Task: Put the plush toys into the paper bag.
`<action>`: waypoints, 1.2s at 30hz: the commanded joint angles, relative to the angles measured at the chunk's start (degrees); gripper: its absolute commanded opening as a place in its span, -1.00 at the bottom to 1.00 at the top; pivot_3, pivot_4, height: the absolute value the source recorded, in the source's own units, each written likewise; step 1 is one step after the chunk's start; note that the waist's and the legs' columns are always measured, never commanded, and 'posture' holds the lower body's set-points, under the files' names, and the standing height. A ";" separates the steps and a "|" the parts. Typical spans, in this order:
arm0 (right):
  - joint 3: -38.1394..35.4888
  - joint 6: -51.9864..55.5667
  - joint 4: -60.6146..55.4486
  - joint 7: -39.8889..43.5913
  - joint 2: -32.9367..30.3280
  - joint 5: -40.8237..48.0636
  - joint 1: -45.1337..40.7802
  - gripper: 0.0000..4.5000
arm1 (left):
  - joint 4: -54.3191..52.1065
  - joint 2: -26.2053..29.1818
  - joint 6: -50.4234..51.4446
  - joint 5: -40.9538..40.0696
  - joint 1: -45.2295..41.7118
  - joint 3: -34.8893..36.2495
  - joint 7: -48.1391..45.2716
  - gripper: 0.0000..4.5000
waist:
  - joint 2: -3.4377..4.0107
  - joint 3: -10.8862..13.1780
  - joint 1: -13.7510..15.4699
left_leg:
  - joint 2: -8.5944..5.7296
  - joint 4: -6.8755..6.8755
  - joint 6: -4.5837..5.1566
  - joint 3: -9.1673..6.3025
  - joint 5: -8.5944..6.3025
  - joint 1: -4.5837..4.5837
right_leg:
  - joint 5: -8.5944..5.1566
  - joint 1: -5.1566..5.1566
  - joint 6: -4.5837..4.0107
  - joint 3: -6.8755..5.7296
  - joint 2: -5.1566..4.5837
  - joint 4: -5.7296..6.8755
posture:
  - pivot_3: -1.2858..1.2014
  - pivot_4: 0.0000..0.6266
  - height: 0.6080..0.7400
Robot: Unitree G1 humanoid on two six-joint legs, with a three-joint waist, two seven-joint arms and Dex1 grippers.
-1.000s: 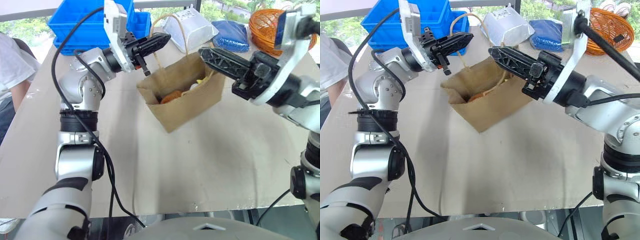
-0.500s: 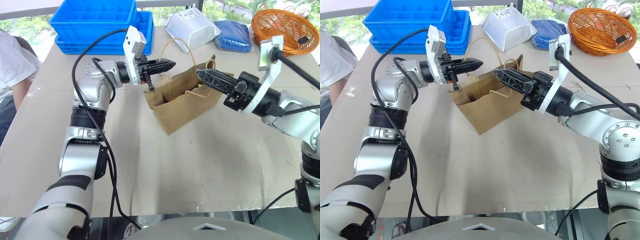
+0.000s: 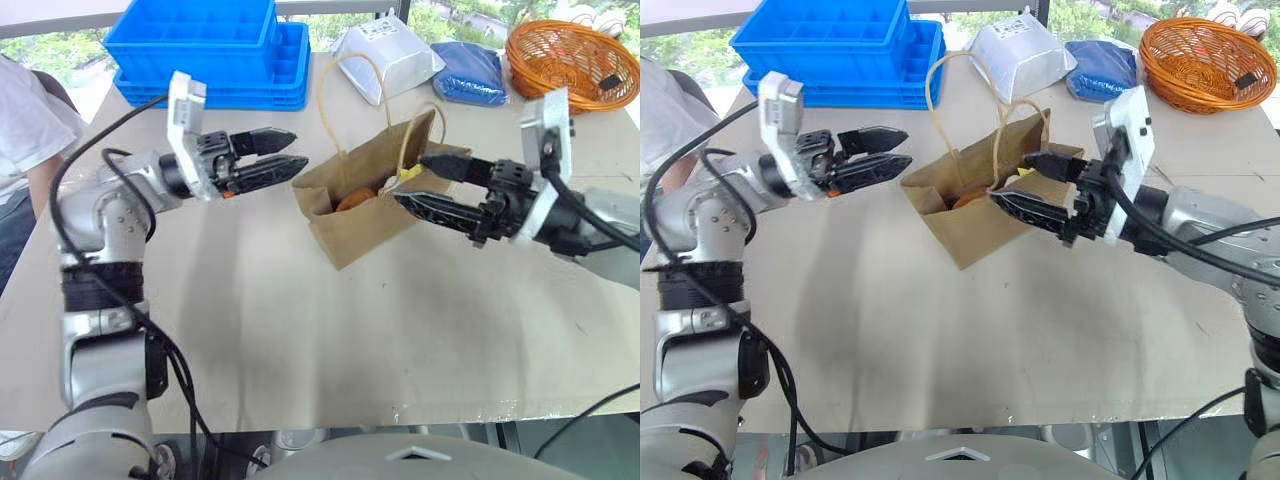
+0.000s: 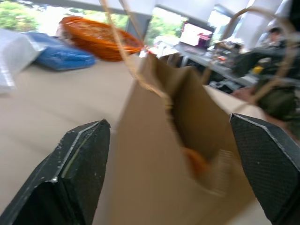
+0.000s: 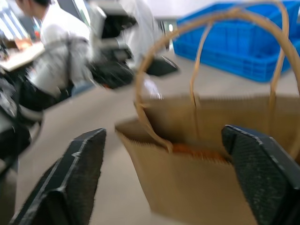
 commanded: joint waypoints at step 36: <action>27.31 -22.42 17.44 25.39 22.75 -58.94 -4.02 -0.98 | -19.81 -12.13 -18.07 14.80 14.68 -10.77 22.32 1.00 | -0.08 -0.05 0.58 | -0.05 0.03 -0.26 0.03 0.14 0.15 | 0.02 0.04 -0.03 0.05 0.02 0.10 | 0.03 -0.52 1.00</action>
